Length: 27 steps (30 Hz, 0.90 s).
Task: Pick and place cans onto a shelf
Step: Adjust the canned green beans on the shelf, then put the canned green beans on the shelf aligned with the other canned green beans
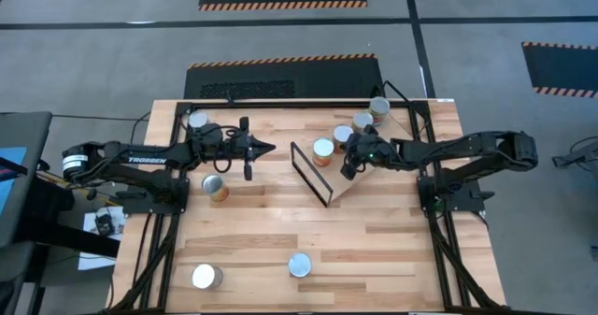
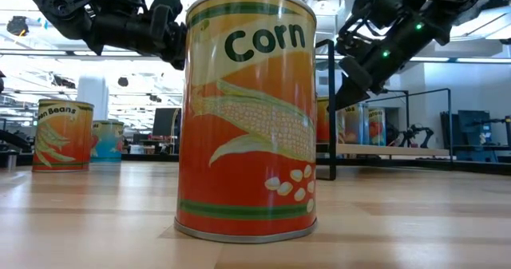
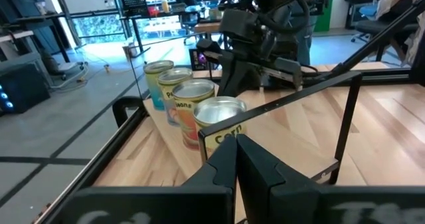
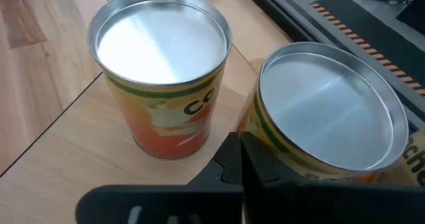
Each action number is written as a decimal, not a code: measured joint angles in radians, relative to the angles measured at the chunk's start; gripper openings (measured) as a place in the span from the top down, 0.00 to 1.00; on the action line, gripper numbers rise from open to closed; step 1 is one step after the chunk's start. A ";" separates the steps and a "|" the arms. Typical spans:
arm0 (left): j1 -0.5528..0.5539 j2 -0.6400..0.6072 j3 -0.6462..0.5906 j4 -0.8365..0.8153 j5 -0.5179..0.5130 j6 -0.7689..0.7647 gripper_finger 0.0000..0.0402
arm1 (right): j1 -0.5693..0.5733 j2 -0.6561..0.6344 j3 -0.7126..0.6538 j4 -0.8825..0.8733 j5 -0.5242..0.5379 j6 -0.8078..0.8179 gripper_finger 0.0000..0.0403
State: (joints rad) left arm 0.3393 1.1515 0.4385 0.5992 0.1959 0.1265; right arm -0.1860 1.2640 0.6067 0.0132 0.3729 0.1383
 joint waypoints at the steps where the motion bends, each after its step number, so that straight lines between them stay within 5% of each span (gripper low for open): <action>1: 0.000 0.000 0.000 -0.003 -0.001 0.000 1.00 | 0.000 0.000 0.000 0.003 0.001 0.000 0.99; 14: -0.004 0.000 0.001 -0.041 0.010 0.001 1.00 | 0.169 -0.197 -0.012 -0.018 0.072 -0.087 0.99; 21: -0.041 0.000 0.001 -0.041 0.054 0.015 1.00 | 0.273 -0.216 -0.189 0.440 0.005 -0.220 0.99; 27: -0.072 0.000 0.001 -0.044 0.134 0.022 1.00 | 0.251 -0.215 -0.388 0.962 -0.188 -0.326 0.99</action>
State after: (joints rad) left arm 0.2677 1.1519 0.4393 0.5553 0.3295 0.1482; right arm 0.0648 1.0488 0.2186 0.9755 0.1850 -0.1881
